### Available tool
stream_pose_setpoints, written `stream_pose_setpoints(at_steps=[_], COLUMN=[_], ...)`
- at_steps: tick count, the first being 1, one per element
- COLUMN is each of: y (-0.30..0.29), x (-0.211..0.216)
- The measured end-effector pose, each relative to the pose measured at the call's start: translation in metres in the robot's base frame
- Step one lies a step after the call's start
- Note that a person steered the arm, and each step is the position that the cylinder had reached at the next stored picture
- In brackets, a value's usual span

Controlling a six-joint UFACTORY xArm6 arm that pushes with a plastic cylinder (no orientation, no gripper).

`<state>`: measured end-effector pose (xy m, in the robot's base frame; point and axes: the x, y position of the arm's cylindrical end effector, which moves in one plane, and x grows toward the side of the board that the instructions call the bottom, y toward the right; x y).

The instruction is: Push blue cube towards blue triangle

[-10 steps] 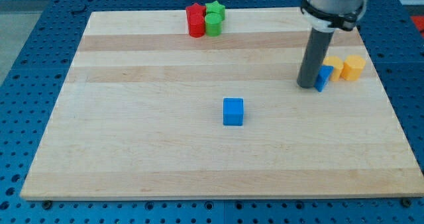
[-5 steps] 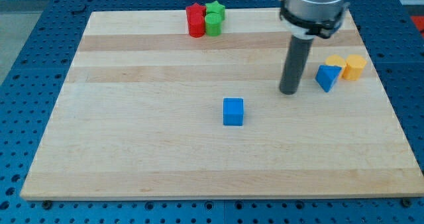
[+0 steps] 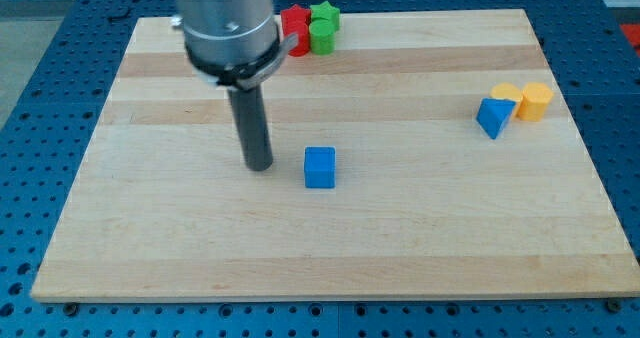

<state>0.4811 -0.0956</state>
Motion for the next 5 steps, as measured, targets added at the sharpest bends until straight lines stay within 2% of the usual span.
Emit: stream_pose_setpoints(at_steps=[1, 4, 5], y=[0.010, 0.150, 0.157], x=[0.012, 0.008, 0.008])
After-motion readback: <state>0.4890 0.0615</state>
